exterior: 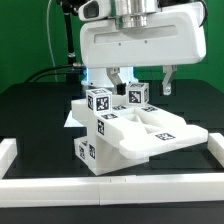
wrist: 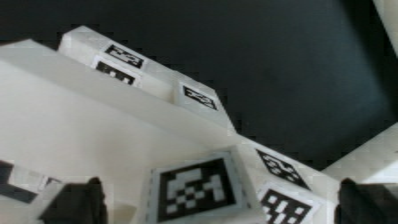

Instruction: Assemble chair

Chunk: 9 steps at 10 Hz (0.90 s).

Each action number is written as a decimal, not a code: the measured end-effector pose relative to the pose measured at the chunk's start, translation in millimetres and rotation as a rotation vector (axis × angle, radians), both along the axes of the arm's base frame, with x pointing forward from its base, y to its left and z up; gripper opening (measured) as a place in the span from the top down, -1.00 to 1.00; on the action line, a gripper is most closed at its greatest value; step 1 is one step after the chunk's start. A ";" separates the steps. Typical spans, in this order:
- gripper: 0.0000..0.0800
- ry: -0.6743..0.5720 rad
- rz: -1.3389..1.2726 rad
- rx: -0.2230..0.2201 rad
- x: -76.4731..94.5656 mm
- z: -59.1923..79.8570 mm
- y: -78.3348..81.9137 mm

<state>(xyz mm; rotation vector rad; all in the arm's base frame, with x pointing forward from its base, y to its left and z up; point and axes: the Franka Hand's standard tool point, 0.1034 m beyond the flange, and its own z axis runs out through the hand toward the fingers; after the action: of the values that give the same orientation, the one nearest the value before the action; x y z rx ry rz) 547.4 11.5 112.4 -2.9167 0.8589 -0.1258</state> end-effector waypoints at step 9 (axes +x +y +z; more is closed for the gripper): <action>0.29 0.009 0.012 -0.010 5.2 2.5 -2.2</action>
Offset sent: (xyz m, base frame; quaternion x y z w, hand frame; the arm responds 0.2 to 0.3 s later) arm 0.0000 0.0000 0.0000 0.0000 0.0000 -0.0650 0.9979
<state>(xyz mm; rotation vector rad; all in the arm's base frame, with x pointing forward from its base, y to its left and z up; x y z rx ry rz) 552.6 9.2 114.9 -2.9331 0.8443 -0.1163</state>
